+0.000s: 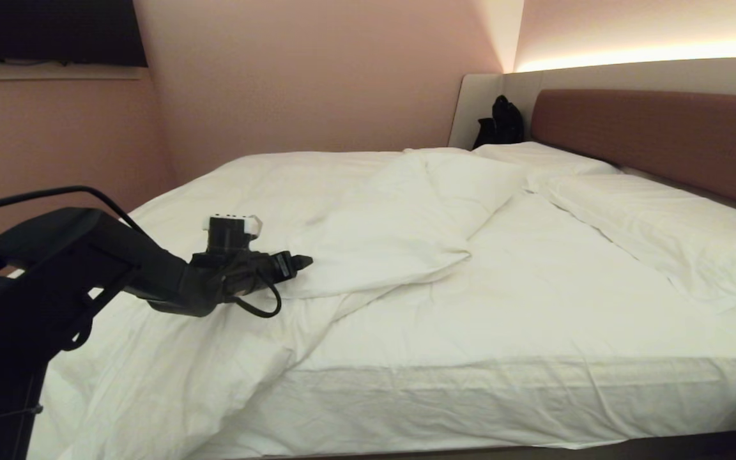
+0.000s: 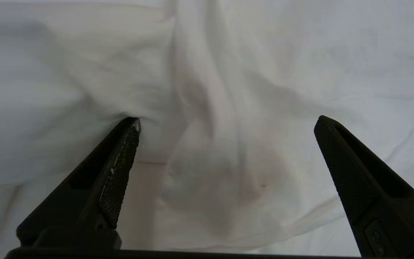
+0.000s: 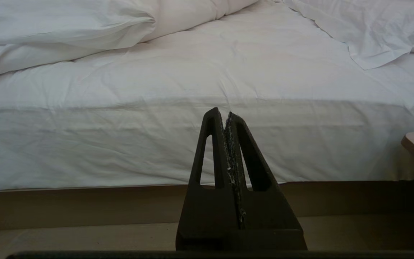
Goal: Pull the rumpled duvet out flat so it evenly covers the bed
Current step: Hold the folded corner of the quilt
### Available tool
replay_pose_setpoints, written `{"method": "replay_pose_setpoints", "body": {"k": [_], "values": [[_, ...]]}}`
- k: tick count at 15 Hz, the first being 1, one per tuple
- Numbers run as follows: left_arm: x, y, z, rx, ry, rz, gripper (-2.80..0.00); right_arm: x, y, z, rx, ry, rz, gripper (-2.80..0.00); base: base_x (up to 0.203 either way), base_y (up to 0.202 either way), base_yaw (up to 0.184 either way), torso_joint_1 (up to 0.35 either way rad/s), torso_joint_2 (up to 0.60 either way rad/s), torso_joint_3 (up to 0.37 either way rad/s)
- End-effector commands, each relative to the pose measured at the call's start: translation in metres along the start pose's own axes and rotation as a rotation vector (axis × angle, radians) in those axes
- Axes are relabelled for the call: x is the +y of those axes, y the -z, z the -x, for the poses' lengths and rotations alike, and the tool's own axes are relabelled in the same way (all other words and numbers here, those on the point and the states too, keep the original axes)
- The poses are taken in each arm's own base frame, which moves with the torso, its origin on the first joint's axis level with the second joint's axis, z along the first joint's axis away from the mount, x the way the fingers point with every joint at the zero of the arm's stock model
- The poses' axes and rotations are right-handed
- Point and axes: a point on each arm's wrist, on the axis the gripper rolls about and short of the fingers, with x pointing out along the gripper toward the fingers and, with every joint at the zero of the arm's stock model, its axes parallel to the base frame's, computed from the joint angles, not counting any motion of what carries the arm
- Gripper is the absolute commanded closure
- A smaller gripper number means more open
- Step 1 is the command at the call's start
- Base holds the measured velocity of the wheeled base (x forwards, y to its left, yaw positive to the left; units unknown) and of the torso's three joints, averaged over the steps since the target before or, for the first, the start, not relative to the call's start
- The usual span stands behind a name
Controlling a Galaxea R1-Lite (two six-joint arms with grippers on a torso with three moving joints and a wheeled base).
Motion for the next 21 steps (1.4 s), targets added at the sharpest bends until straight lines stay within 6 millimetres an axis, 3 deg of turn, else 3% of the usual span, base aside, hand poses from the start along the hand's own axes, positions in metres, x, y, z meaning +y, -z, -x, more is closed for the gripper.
{"method": "replay_pose_setpoints", "body": {"k": [1, 6, 11, 15, 18, 21], "values": [[-0.006, -0.002, 0.001, -0.009, 0.016, 0.017, -2.8, 0.0, 0.0, 0.0, 0.0, 0.0, 0.0, 0.0, 0.0, 0.0, 0.0, 0.0, 0.0, 0.0], [-0.005, -0.001, -0.003, -0.005, 0.016, 0.052, -2.8, 0.0, 0.0, 0.0, 0.0, 0.0, 0.0, 0.0, 0.0, 0.0, 0.0, 0.0, 0.0, 0.0], [-0.006, -0.001, 0.005, -0.003, -0.004, 0.091, -2.8, 0.0, 0.0, 0.0, 0.0, 0.0, 0.0, 0.0, 0.0, 0.0, 0.0, 0.0, 0.0, 0.0], [-0.022, -0.011, 0.041, 0.0, -0.106, 0.412, -2.8, 0.0, 0.0, 0.0, 0.0, 0.0, 0.0, 0.0, 0.0, 0.0, 0.0, 0.0, 0.0, 0.0], [-0.025, -0.015, 0.042, 0.02, -0.173, 0.528, -2.8, 0.0, 0.0, 0.0, 0.0, 0.0, 0.0, 0.0, 0.0, 0.0, 0.0, 0.0, 0.0, 0.0], [-0.024, -0.012, 0.03, 0.058, -0.207, 0.602, -2.8, 0.0, 0.0, 0.0, 0.0, 0.0, 0.0, 0.0, 0.0, 0.0, 0.0, 0.0, 0.0, 0.0]]}}
